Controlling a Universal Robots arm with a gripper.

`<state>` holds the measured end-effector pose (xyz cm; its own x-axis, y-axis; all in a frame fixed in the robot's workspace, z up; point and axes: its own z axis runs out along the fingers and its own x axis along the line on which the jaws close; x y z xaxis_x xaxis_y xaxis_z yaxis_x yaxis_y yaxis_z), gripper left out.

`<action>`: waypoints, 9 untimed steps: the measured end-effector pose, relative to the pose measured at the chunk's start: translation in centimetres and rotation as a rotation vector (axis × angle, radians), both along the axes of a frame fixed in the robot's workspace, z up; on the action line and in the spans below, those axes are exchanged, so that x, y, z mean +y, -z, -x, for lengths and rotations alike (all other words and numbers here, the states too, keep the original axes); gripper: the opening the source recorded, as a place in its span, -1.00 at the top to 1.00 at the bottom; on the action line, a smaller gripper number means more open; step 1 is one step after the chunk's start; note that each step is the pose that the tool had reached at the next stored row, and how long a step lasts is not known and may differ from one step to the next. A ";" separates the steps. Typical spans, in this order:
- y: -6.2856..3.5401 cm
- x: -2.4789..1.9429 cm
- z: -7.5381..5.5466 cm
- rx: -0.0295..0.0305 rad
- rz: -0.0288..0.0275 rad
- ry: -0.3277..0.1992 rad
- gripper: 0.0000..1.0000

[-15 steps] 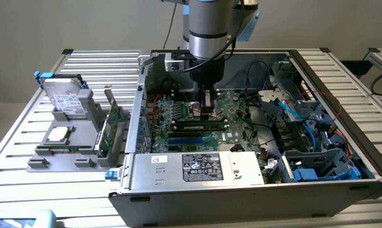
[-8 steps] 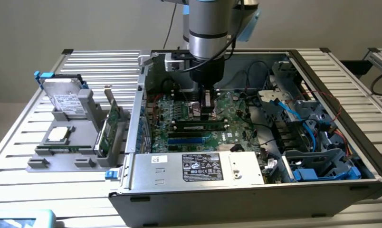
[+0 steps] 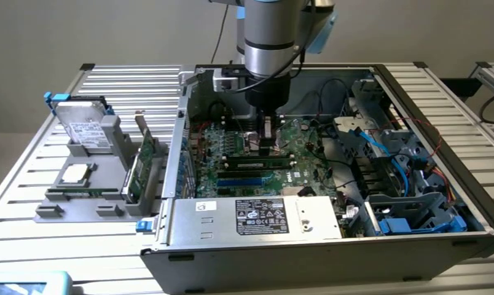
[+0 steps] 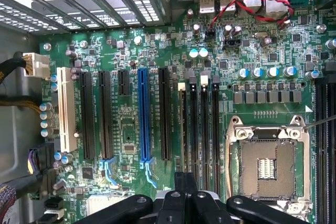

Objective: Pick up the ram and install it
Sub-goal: 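Press down the ram until it locks into place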

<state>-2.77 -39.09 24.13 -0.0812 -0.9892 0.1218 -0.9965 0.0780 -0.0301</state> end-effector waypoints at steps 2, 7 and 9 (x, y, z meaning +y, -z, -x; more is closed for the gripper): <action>0.01 0.00 0.0 -0.0001 -0.0002 0.029 0.79; 0.02 0.00 0.0 -0.0001 -0.0002 0.103 0.79; 0.02 0.00 0.0 -0.0002 -0.0002 0.132 0.79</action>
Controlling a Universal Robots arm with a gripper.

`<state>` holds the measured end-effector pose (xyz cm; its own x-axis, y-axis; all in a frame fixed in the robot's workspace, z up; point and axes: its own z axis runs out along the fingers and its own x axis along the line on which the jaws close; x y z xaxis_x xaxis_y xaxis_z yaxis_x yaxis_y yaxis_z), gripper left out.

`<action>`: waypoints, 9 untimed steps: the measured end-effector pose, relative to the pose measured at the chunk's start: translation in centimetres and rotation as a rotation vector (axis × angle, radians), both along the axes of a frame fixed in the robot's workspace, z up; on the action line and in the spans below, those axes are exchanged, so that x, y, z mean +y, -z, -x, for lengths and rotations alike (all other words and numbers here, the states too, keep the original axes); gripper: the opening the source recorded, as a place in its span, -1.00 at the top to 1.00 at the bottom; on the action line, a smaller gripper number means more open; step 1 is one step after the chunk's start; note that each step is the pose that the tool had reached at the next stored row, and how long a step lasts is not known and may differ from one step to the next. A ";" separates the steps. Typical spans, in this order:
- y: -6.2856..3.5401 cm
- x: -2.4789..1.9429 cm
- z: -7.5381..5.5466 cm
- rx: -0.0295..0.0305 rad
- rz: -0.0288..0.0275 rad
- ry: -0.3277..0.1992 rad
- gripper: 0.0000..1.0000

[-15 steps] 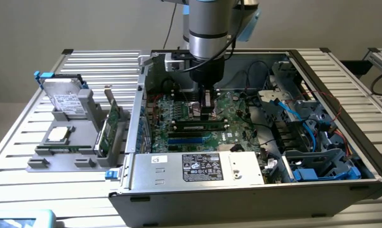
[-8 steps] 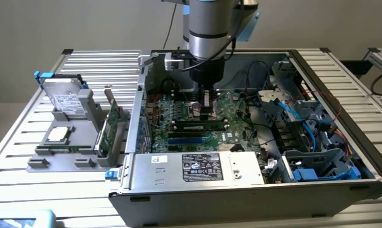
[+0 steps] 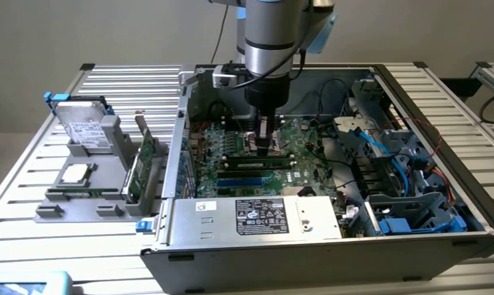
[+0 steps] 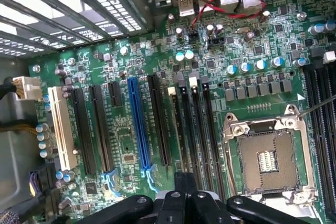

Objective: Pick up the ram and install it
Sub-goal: 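Press down the ram until it locks into place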

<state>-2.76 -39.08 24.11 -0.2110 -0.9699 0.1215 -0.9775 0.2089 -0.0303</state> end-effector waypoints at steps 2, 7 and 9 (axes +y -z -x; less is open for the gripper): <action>0.00 0.00 0.0 0.0000 0.0001 0.031 0.79; 0.02 0.00 0.0 0.0001 0.0000 0.098 0.79; 0.02 0.00 0.0 0.0001 0.0000 0.126 0.79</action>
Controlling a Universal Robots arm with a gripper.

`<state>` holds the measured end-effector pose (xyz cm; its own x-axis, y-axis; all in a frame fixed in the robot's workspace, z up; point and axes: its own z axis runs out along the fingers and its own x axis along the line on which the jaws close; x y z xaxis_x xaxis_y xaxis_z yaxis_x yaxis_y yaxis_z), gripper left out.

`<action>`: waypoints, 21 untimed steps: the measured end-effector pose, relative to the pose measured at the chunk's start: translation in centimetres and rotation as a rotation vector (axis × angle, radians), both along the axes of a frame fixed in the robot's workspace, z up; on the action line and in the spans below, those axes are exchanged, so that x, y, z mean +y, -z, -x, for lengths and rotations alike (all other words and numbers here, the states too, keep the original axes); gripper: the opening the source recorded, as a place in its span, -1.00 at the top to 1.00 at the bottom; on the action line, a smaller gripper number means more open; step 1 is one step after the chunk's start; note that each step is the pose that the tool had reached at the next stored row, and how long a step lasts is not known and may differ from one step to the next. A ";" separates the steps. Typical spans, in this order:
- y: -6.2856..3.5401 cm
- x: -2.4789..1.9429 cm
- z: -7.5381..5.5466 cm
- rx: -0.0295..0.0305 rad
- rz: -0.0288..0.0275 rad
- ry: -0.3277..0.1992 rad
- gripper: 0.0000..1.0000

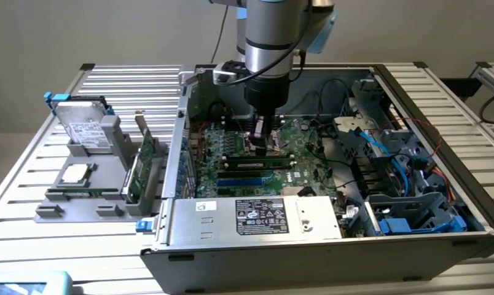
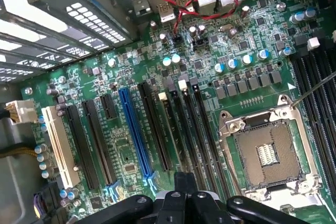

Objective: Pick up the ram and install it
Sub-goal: 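Press down the ram until it locks into place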

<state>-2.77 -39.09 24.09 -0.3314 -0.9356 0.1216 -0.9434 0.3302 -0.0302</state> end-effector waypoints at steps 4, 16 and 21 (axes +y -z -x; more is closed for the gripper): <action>0.01 0.00 0.0 0.0000 0.0000 0.056 0.79; 0.04 0.00 0.0 -0.0040 -0.0004 0.225 0.79; 0.04 0.00 0.0 -0.0157 -0.0018 0.277 0.79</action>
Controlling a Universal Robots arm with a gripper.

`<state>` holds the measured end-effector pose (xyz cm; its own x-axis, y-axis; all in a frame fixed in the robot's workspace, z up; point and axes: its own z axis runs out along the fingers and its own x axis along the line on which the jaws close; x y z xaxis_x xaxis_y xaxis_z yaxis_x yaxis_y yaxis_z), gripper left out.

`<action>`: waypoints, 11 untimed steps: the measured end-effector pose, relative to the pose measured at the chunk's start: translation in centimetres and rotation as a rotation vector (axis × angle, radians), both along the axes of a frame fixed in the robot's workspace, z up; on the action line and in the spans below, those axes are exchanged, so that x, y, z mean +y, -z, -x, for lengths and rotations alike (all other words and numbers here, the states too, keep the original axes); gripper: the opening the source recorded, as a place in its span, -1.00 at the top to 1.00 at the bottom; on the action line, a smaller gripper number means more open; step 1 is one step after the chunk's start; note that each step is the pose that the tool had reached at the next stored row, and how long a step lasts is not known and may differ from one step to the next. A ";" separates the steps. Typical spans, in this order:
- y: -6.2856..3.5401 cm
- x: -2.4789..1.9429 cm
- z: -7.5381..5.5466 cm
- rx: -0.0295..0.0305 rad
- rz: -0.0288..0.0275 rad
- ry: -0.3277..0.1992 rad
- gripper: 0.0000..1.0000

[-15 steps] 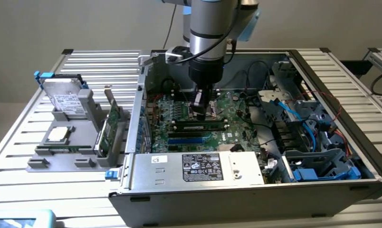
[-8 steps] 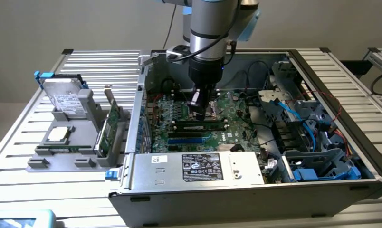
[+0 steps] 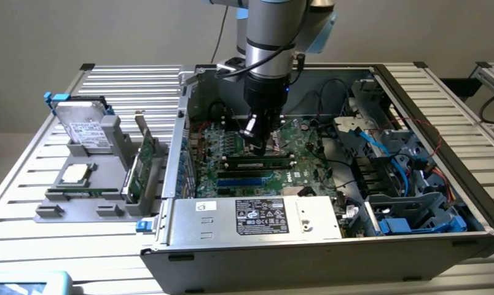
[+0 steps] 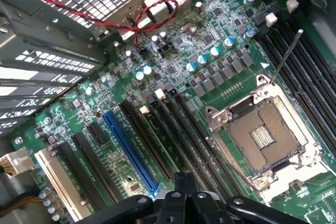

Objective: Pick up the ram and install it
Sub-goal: 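Press down the ram until it locks into place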

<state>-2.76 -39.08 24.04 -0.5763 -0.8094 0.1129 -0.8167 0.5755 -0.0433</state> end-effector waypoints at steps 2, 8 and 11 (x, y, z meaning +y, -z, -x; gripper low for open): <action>0.00 0.00 0.0 -0.0048 0.0001 0.021 0.79; 0.00 0.00 0.0 -0.0174 0.0001 0.089 0.79; 0.00 0.00 0.0 -0.0225 0.0002 0.124 0.79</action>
<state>-2.76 -39.08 24.04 -0.6742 -0.7319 0.0989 -0.7383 0.6718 -0.0610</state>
